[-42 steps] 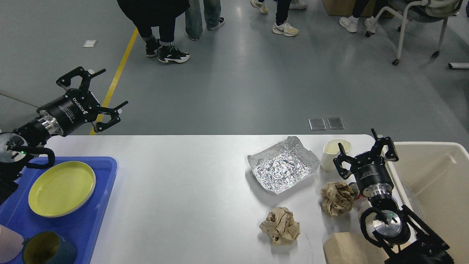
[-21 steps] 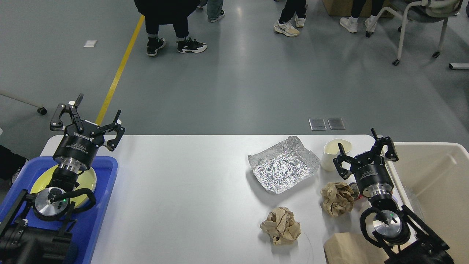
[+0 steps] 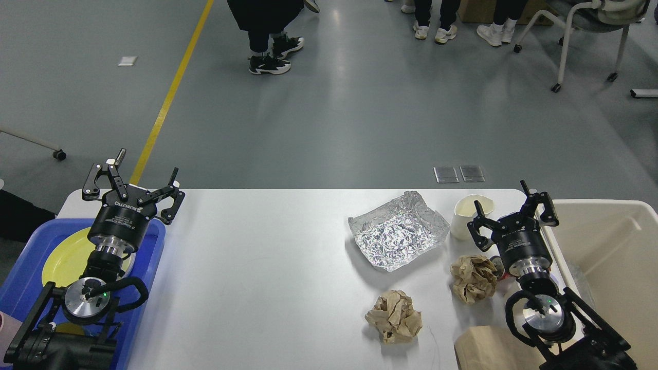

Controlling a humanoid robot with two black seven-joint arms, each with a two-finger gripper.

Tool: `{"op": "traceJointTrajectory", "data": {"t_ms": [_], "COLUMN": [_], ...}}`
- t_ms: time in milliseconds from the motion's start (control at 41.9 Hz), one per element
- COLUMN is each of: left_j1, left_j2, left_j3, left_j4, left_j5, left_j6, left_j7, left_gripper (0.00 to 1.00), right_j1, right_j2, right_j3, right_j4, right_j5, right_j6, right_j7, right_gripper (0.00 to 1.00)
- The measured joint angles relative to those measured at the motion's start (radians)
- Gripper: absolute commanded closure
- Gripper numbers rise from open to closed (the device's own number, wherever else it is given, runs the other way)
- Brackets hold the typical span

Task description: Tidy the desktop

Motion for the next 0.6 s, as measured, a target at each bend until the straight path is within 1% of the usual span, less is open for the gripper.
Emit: {"op": "traceJointTrajectory", "data": {"t_ms": [263,597], "left_j1": [-0.013,-0.02], "left_j2": [-0.007,-0.003], "left_j3": [0.0,-0.004], "left_j4": [0.049,0.07], "left_j5": [-0.002,0.003], "left_j6": [0.009,0.024], "left_j7": [0.006,-0.002], "left_gripper": [0.04,0.04], "right_j1": [0.0,0.0], "right_j2": [0.0,0.0], "right_j3": [0.0,0.0], "right_j4": [0.0,0.0], "right_j5": [0.0,0.001], "right_j6": [0.0,0.0], "right_j7": [0.0,0.0], "right_gripper": [0.0,0.0]}}
